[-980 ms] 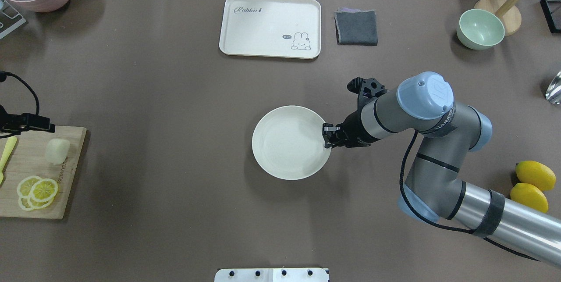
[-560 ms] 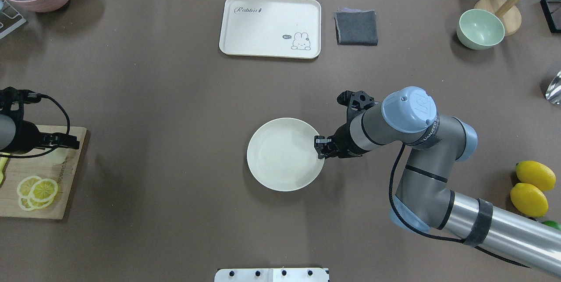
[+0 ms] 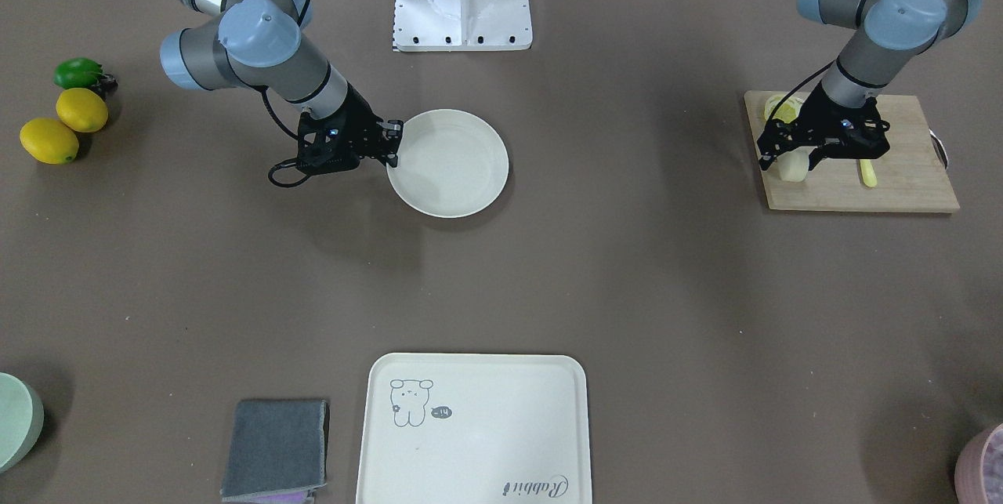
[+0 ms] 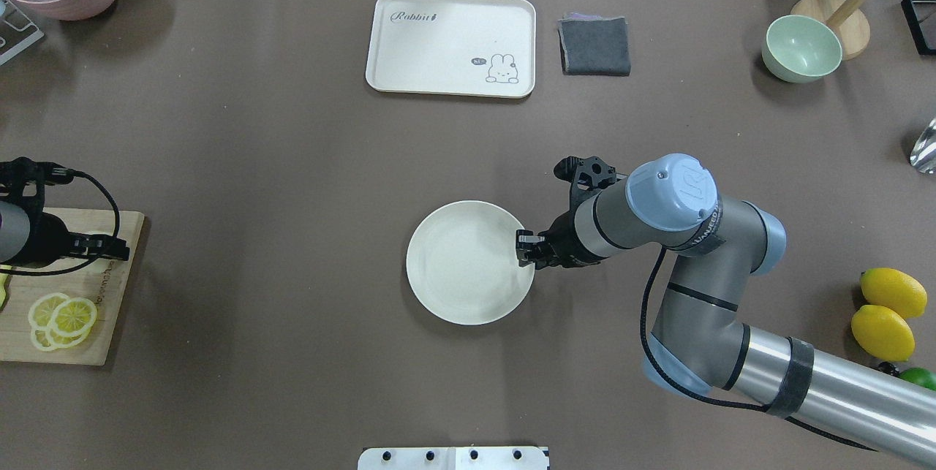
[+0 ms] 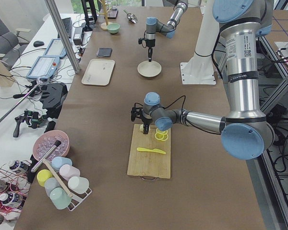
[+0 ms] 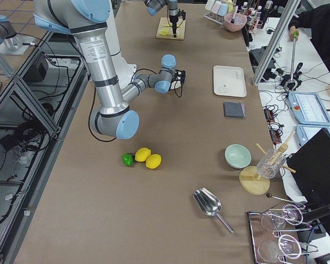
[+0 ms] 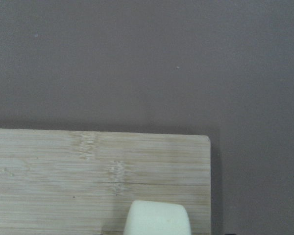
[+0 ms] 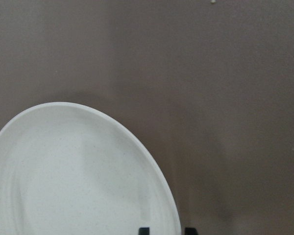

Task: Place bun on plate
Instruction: 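Drag the white plate to center with right gripper while left reaches bun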

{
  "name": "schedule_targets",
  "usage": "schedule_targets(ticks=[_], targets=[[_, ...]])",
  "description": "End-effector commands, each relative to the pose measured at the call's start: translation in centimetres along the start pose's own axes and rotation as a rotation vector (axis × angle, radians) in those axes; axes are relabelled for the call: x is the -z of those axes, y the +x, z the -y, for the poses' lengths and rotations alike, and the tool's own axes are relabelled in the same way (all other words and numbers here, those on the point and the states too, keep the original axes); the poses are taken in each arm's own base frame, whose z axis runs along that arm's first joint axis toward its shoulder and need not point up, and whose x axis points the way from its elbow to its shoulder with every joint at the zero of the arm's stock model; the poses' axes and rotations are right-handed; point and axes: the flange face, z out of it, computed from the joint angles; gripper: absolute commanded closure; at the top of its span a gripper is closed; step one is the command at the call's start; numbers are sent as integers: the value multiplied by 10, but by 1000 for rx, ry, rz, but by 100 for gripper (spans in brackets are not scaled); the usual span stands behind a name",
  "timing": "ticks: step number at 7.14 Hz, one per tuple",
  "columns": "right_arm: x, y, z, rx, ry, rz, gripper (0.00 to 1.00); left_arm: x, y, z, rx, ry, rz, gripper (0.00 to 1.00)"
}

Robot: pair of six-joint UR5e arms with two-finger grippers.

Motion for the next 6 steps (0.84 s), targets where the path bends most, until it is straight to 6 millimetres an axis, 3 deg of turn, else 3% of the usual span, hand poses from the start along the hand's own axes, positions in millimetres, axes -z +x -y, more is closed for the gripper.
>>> schedule_targets(ticks=[1,3,4,5,6], targets=[[-3,-6,-6,-7,7,5,0,5,0,1,1,4,-5,73],[-6,-8,-10,-9,10,4,0,18,-1,-5,-1,9,-14,88],[-4,-8,-10,-8,12,7,0,34,16,-5,-12,15,-55,88],[13,-9,-4,-13,22,26,0,47,40,-1,-21,12,-108,88],[35,11,14,-34,29,21,0,51,68,13,27,30,-149,88]])
